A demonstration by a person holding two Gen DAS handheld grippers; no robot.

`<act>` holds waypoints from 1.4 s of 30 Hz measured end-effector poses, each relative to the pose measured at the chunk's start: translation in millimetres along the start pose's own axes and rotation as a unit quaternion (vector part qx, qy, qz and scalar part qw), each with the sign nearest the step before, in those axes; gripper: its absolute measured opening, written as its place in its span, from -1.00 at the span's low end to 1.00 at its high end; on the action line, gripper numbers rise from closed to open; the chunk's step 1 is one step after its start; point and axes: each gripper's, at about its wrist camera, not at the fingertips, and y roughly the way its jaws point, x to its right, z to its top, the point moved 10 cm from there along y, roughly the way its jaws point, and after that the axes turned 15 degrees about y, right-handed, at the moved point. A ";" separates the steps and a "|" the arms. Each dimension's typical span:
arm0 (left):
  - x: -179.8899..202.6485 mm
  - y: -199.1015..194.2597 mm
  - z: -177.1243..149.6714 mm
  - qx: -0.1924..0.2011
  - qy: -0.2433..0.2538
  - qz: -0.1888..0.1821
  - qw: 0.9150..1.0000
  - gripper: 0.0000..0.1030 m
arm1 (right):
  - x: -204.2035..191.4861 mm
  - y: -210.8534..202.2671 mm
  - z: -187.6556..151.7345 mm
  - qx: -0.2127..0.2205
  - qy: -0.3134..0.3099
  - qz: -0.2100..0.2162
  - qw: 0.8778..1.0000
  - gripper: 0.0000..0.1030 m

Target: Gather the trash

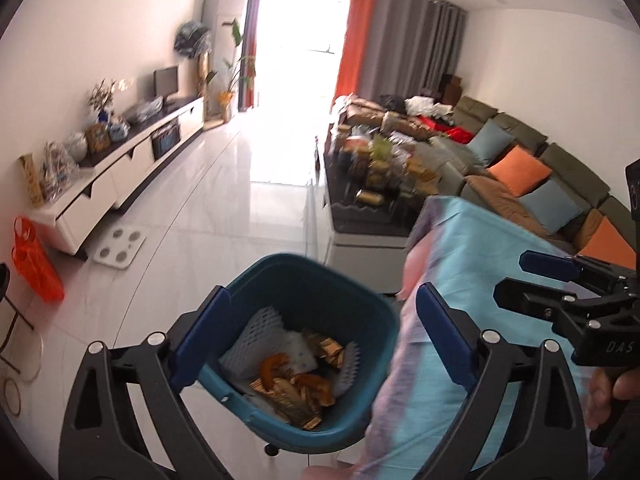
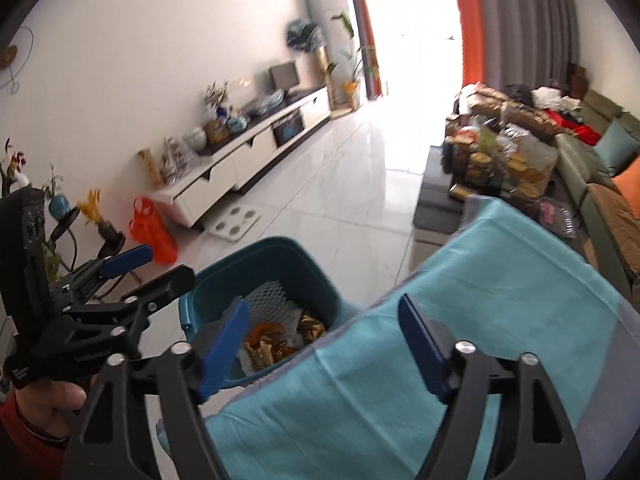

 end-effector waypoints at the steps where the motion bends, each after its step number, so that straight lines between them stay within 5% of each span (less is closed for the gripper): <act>1: 6.9 -6.4 4.4 0.007 0.003 -0.004 1.000 0.90 | 4.1 -8.5 0.1 0.012 0.002 -0.006 1.000 0.57; 7: 59.0 -48.3 28.9 0.053 0.033 -0.031 0.998 0.89 | 30.9 -61.6 -0.6 0.080 0.010 -0.031 0.996 0.81; 16: 134.8 -90.9 45.7 0.096 0.076 -0.060 0.991 0.89 | 83.3 -141.8 -18.2 0.169 0.039 -0.089 0.981 0.87; 28: 207.1 -150.4 43.4 0.171 0.119 -0.109 0.972 0.89 | 146.6 -253.8 -68.9 0.304 0.094 -0.194 0.928 0.87; 42: 235.1 -182.6 35.8 0.219 0.131 -0.132 0.958 0.89 | 165.0 -322.0 -123.2 0.380 0.124 -0.268 0.877 0.87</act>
